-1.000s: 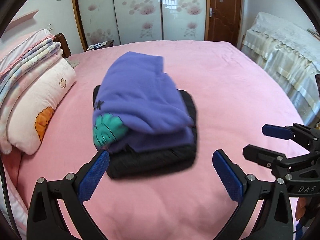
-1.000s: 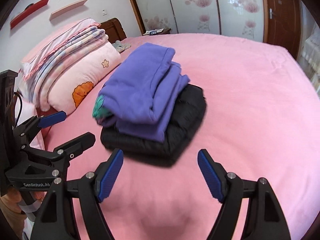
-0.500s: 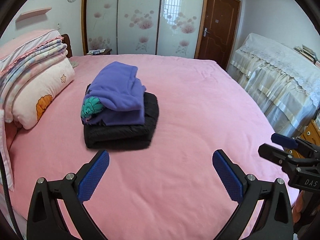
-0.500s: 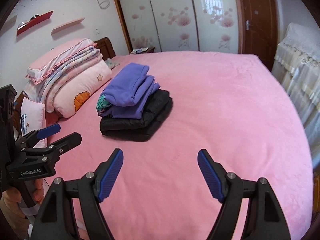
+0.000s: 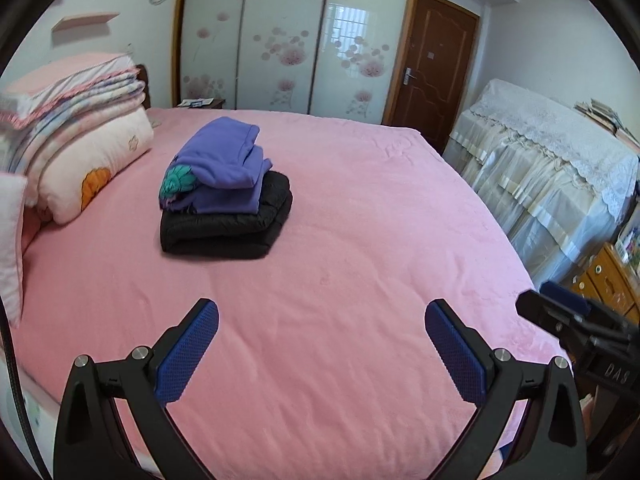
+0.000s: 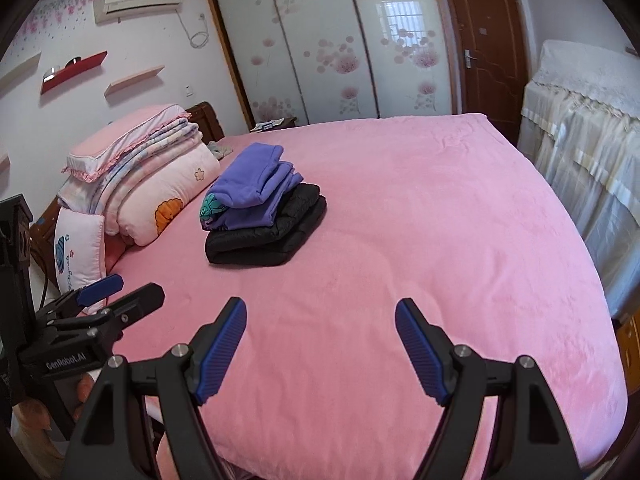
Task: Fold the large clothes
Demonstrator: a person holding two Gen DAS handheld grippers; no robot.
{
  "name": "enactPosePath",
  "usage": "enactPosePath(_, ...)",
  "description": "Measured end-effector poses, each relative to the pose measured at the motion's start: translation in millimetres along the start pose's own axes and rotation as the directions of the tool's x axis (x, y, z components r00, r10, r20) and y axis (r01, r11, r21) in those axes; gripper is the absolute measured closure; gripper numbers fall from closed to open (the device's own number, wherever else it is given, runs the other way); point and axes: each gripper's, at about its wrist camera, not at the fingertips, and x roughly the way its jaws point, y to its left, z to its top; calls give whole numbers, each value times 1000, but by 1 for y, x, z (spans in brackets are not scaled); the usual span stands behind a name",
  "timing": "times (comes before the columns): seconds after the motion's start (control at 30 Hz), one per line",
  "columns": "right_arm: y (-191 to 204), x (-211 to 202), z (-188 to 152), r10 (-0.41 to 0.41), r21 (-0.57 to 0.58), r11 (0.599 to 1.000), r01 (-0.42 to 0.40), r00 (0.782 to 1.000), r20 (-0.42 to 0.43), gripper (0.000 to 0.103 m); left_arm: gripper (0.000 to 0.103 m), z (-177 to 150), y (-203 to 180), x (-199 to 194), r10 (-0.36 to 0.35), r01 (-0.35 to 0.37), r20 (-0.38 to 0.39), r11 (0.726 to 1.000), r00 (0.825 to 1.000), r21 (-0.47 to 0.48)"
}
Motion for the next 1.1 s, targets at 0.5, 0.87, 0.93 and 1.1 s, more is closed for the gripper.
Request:
enactPosePath(0.5, 2, -37, -77, -144, 31, 989, 143, 988, 52, 26, 0, -71, -35, -27, 136, -137, 29, 990, 990, 25)
enactPosePath(0.87, 11, -38, -87, -205, -28, 978, 207, 977, 61, 26, 0, -82, -46, -27, 135, -136, 14, 988, 991, 72)
enactPosePath(0.93, 14, -39, -89, -207, -38, 977, 210, 976, 65, 26, 1, -84, -46, -26, 133, -134, 6, 988, 991, 75)
enactPosePath(1.1, 17, -40, -90, -205, -49, 977, 209, 976, 66, 26, 1, -87, -47, -23, 149, -147, -9, 986, 989, 78)
